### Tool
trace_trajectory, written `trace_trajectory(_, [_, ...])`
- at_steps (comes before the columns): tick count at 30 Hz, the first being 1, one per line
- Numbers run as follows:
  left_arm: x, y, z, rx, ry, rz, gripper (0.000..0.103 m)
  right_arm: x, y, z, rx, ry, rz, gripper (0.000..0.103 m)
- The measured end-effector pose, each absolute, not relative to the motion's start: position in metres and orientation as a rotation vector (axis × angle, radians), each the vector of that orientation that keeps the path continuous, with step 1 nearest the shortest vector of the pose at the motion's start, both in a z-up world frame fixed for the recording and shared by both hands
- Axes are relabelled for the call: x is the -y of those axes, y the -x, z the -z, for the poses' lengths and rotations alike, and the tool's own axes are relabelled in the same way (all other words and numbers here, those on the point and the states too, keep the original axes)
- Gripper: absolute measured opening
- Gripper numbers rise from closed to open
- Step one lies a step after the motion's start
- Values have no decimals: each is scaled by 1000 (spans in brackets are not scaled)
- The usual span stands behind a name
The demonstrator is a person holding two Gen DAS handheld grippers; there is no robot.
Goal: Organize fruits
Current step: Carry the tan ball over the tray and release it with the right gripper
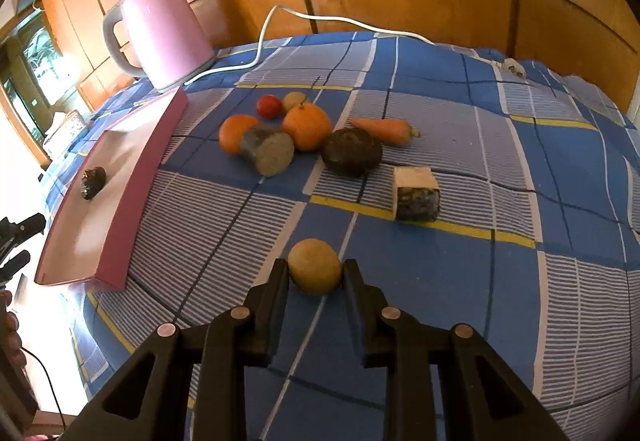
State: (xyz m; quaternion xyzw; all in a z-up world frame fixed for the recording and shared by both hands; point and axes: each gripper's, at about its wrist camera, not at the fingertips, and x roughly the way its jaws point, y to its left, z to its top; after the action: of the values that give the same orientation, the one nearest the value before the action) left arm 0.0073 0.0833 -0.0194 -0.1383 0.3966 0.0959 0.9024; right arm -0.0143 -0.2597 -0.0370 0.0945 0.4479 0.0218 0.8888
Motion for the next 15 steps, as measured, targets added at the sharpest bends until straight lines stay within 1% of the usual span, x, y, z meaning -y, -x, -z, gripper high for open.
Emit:
trace_trajectory(5, [-85,-8,20,-815,283,-209,101,241,6,24,-908,-173,-116,27])
trace_trajectory(15, [-97,-10,19,-808,336,-231,102,161,-35,1,-883,-69,-378,27])
